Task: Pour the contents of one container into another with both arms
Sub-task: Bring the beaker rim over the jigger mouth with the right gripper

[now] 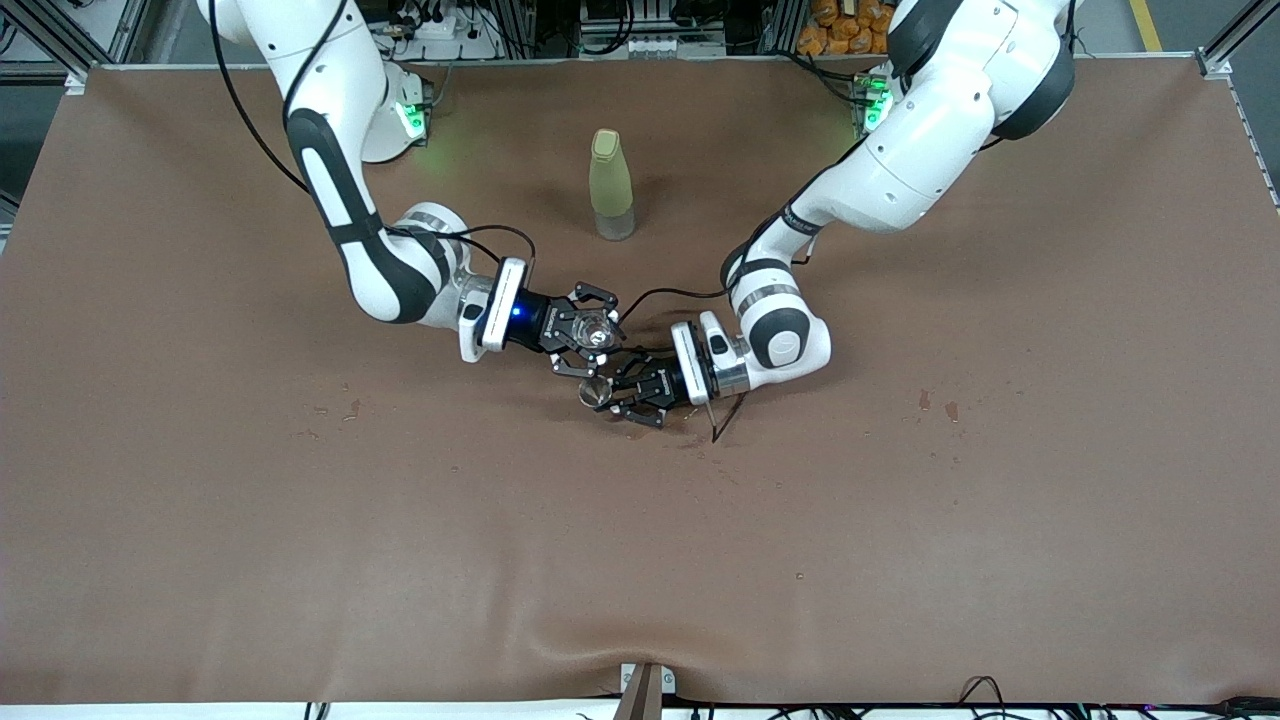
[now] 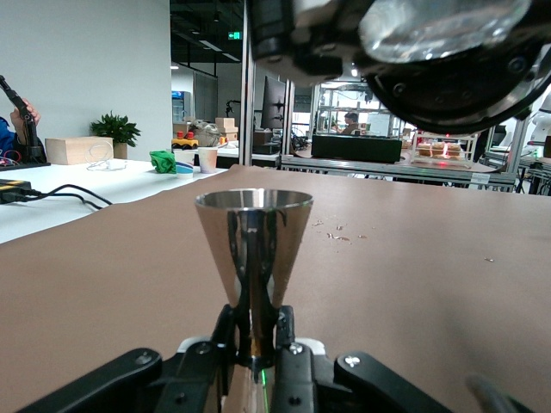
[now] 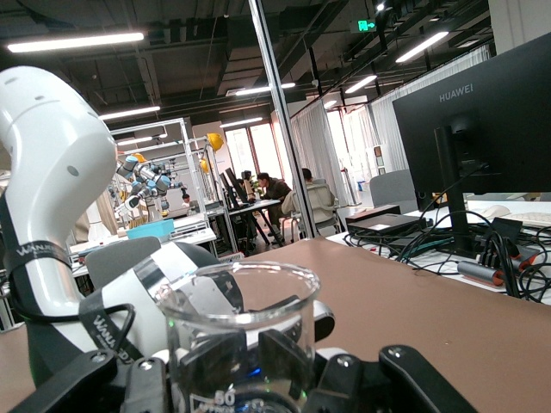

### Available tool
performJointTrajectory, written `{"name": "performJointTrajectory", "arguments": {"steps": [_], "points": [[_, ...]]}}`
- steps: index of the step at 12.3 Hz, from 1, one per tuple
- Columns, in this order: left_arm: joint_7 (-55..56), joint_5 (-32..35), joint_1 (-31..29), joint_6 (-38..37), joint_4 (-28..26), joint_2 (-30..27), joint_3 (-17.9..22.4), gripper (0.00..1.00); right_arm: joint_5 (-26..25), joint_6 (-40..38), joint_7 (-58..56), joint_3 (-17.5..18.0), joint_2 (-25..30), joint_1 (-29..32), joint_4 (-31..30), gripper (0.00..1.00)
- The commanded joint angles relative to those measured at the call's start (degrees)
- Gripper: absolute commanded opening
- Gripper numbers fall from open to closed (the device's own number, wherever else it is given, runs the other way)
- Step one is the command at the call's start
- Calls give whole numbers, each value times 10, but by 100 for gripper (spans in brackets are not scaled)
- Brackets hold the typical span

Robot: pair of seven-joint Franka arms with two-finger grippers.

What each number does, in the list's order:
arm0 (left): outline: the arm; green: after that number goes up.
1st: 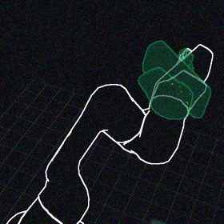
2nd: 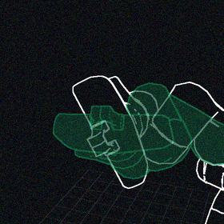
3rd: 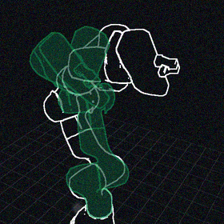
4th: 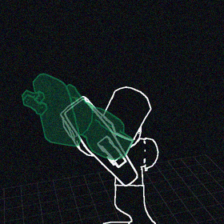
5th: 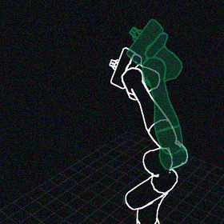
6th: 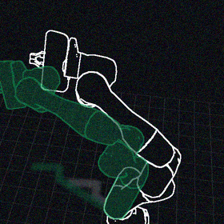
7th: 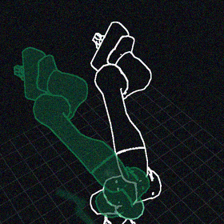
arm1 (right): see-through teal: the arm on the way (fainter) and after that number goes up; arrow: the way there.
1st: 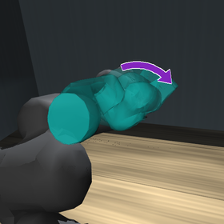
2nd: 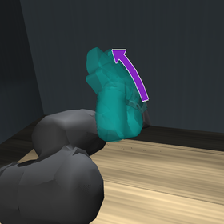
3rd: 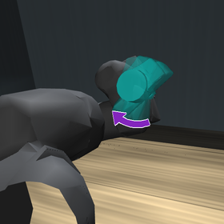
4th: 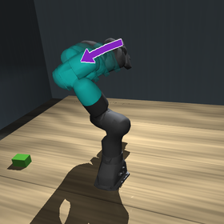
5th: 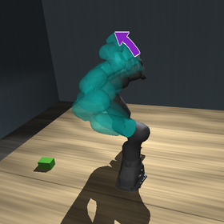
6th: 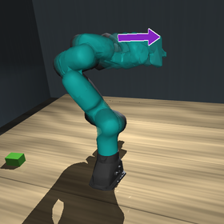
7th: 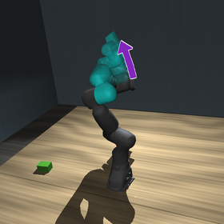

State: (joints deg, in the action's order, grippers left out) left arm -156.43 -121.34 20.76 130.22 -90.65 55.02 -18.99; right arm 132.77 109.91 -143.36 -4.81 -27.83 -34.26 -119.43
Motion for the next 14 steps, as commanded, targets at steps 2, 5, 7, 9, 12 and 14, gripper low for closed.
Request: {"name": "performJointTrajectory", "arguments": {"steps": [2,5,7,9,12,14], "points": [[-58,-24,-5,2,-3,-2,-4,0,19,4,-17,0,-21,0,19,0],[-59,-23,-4,2,-4,-2,-3,0,19,3,-29,0,-29,1,19,0],[-59,-23,-5,2,-4,-2,-3,0,19,3,-26,0,-29,-1,18,0],[-59,-22,-5,1,-6,-1,-3,0,21,5,-9,1,-28,-2,17,0],[-62,-23,-4,1,-6,0,-3,0,21,4,25,1,-25,-5,14,0],[-70,-23,-4,1,-7,2,-4,0,21,4,60,1,-24,-5,10,0]]}}
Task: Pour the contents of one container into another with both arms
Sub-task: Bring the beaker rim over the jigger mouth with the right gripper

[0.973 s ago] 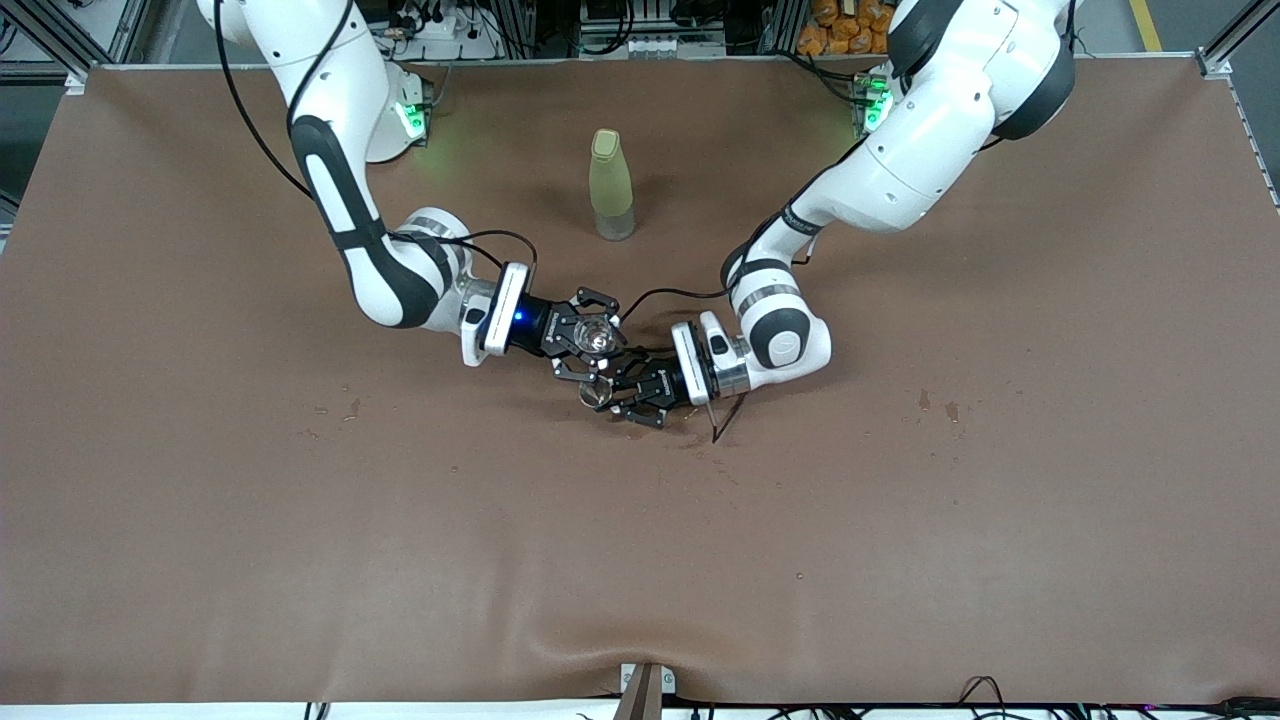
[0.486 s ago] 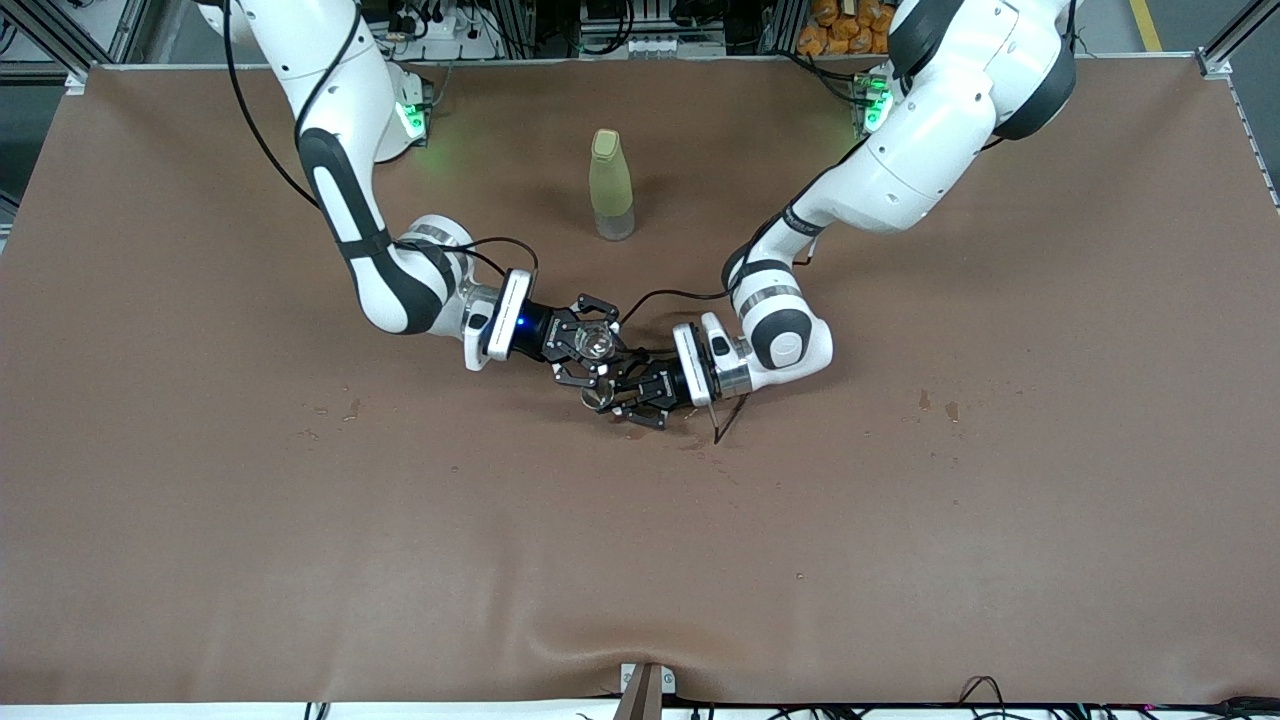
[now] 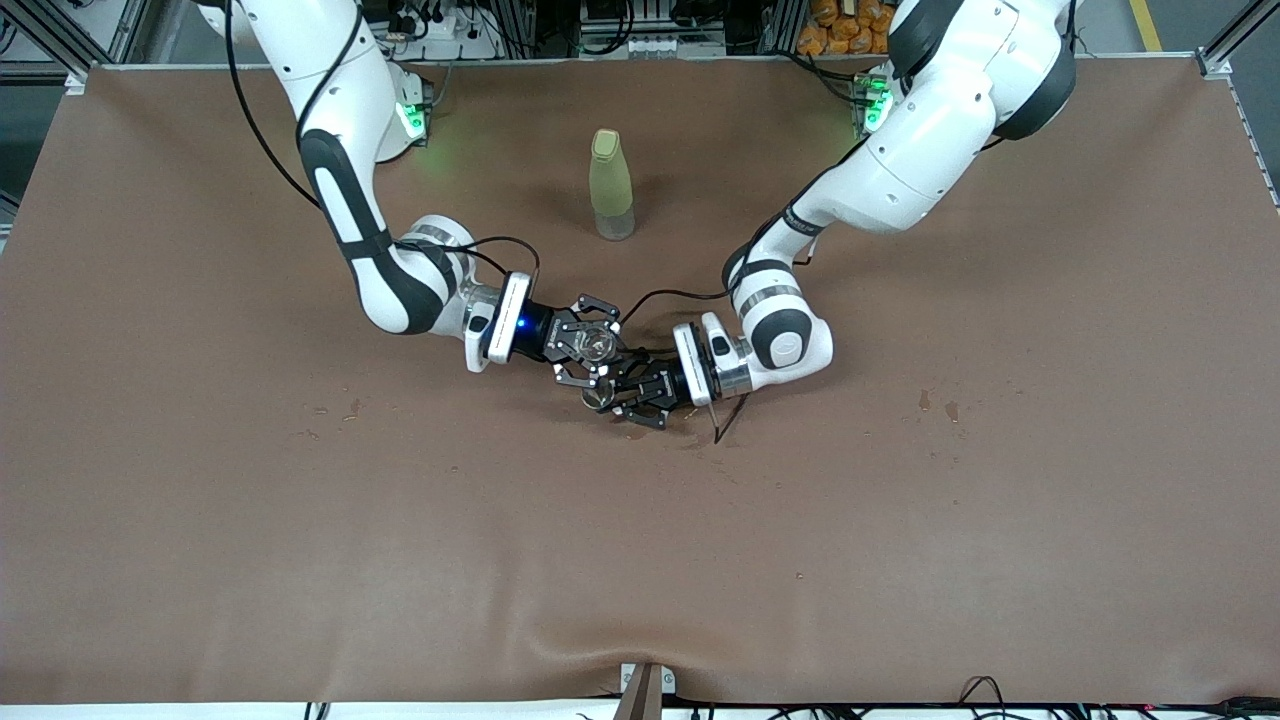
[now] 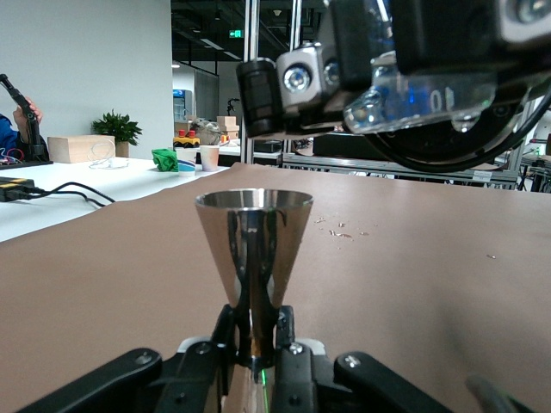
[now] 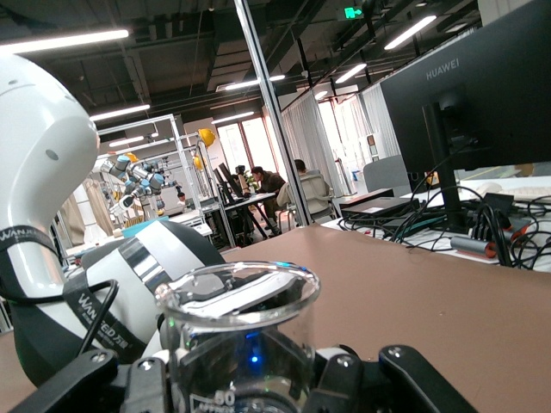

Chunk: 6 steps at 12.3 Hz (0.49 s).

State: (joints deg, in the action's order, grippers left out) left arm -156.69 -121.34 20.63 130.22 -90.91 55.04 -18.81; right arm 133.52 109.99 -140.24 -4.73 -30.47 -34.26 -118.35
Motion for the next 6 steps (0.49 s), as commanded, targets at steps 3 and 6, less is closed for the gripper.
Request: {"name": "performJointTrajectory", "arguments": {"steps": [3,6], "points": [[-66,-28,-2,1,-4,0,-6,0,14,4,69,0,6,-7,-5,0],[-66,-28,-4,1,-8,-2,-6,0,14,5,121,-1,11,-9,-13,0]]}}
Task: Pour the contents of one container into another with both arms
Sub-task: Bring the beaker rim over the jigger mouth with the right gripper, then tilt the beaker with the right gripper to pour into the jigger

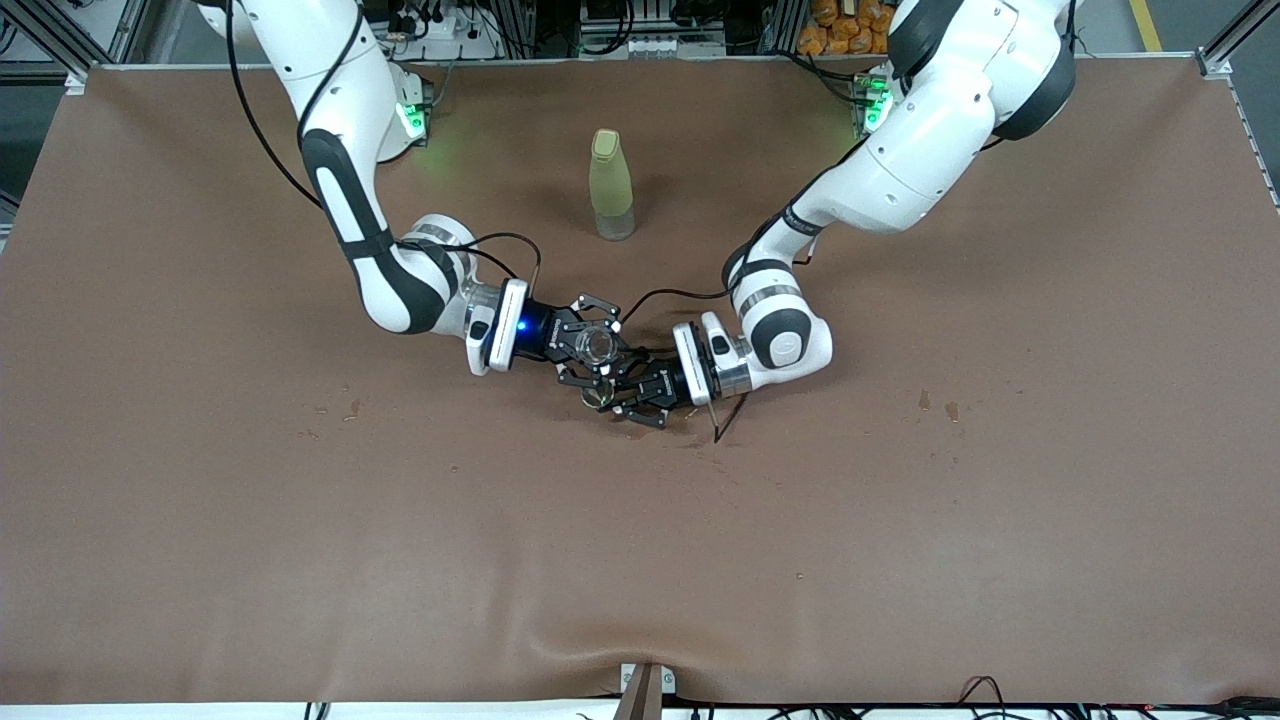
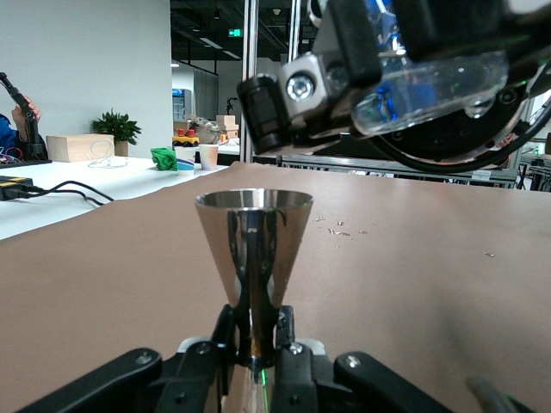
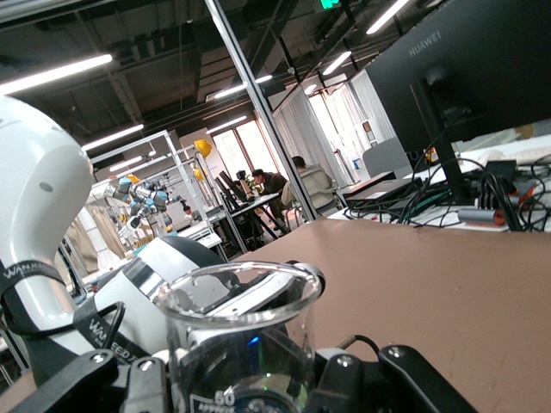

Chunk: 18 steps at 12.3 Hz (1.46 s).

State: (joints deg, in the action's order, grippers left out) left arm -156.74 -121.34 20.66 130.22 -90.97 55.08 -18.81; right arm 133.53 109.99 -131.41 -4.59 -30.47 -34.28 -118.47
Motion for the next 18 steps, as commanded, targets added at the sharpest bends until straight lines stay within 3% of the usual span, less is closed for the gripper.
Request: {"name": "performJointTrajectory", "arguments": {"steps": [1,10,18], "points": [[-66,-28,-4,1,-9,-2,-6,0,14,6,52,-2,17,-9,-16,0],[-64,-28,-7,-1,-33,-8,-9,0,9,14,174,-2,31,-13,-29,0],[-66,-28,-42,-8,-47,-16,-38,0,5,14,279,-2,46,-22,-42,0]]}}
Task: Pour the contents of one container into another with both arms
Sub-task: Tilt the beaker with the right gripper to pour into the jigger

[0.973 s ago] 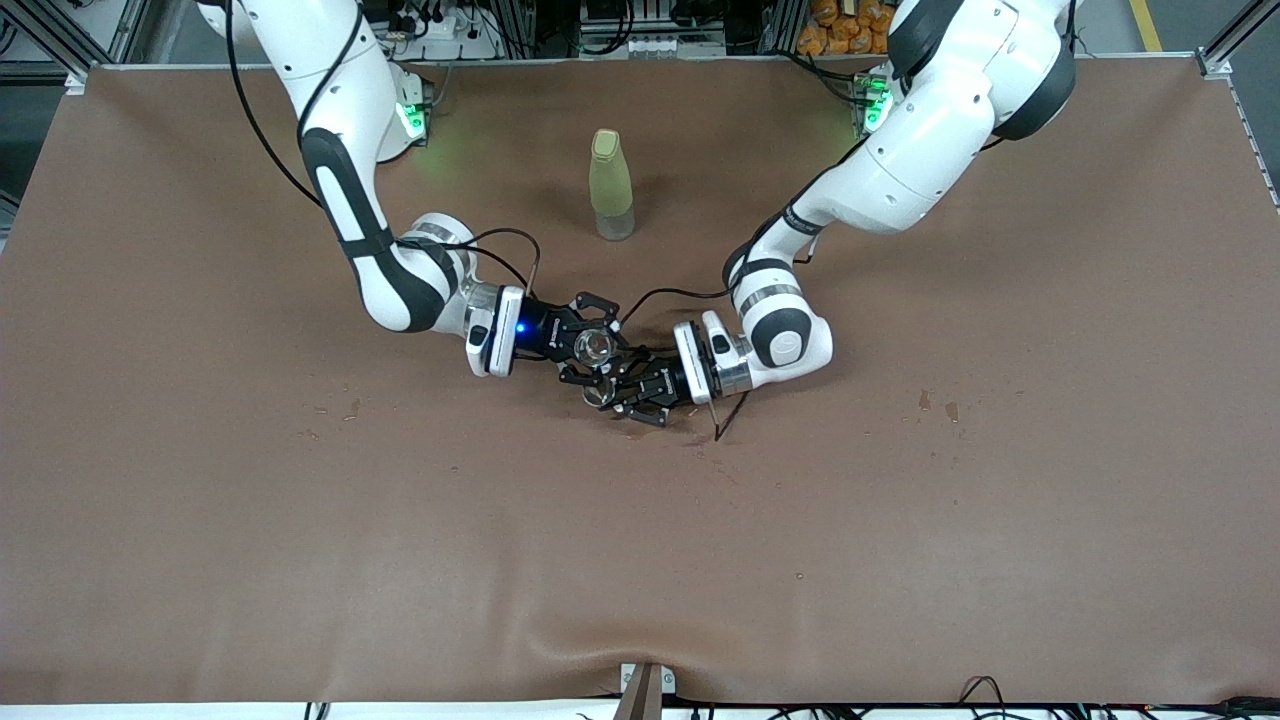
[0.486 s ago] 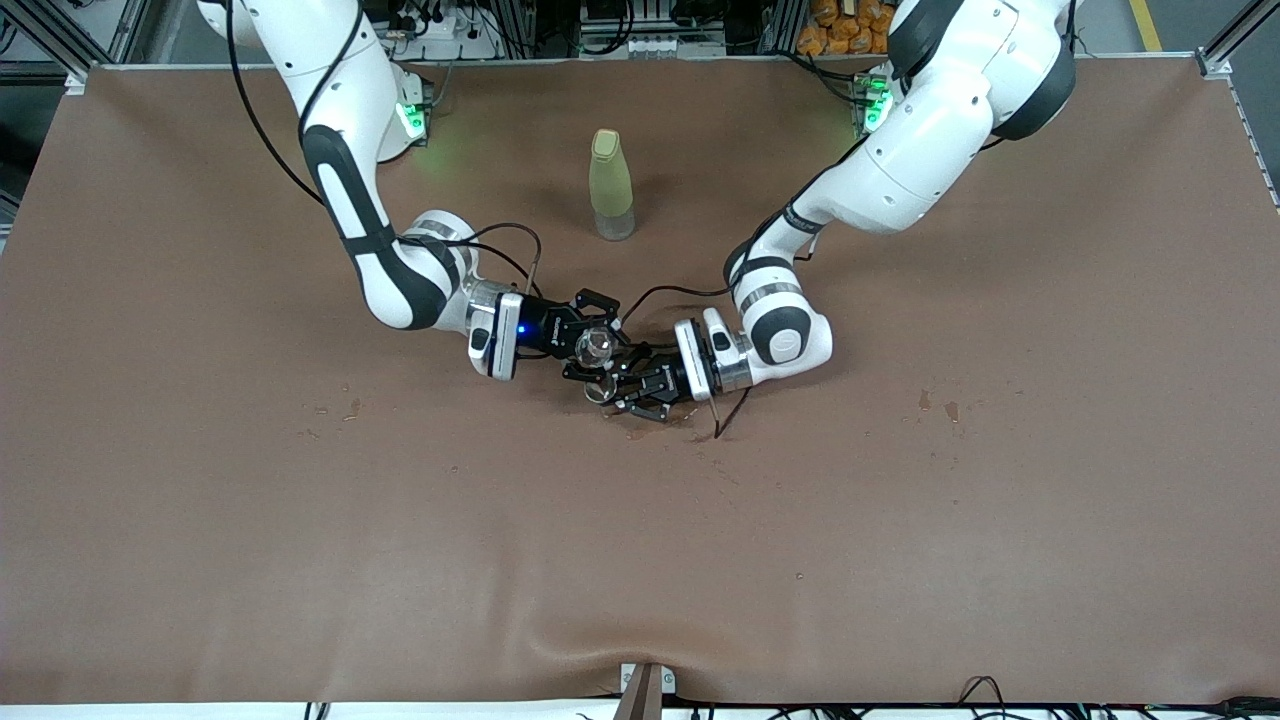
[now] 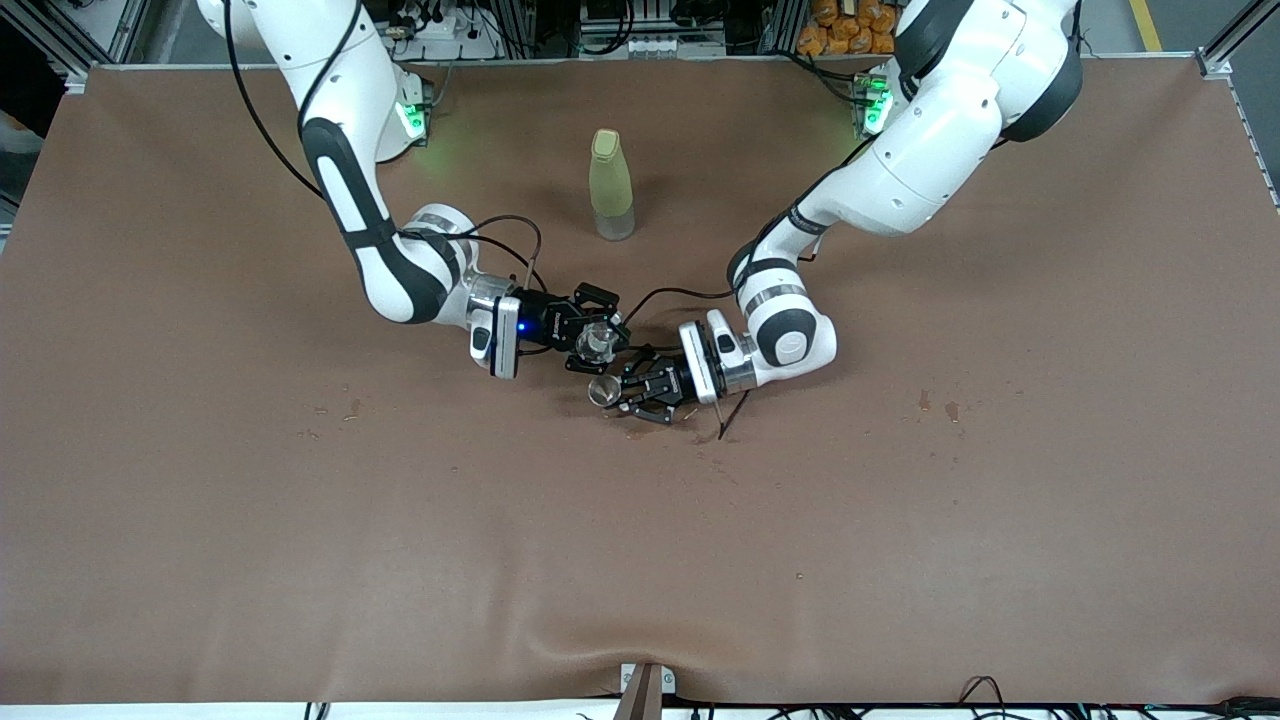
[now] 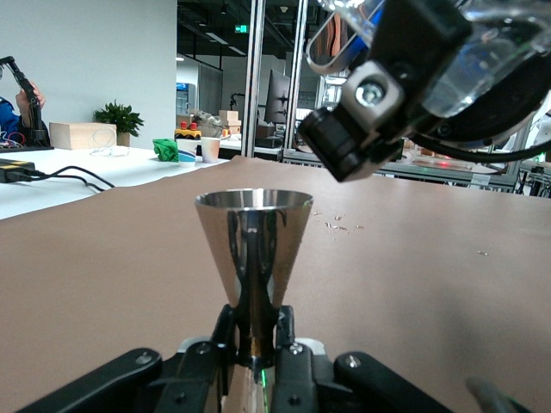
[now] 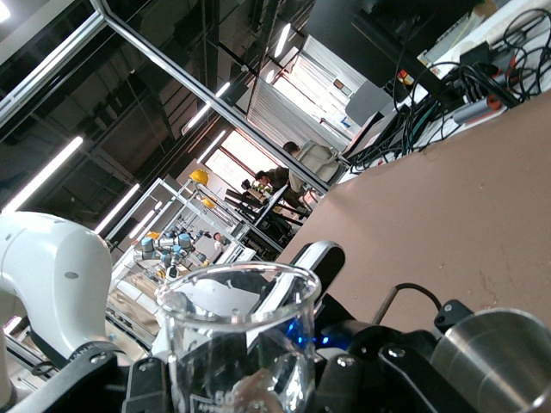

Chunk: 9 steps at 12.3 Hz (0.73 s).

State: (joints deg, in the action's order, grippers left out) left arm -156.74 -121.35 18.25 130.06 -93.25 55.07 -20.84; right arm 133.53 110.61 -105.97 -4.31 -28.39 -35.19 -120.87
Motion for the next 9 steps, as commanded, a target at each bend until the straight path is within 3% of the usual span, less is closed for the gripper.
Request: {"name": "performJointTrajectory", "arguments": {"steps": [1,9], "points": [[-66,-28,-18,-6,-25,-15,-17,0,4,8,30,-4,26,-14,-18,0],[-75,-28,-22,-7,-42,-16,-27,0,-4,7,117,8,27,-15,-17,0]]}}
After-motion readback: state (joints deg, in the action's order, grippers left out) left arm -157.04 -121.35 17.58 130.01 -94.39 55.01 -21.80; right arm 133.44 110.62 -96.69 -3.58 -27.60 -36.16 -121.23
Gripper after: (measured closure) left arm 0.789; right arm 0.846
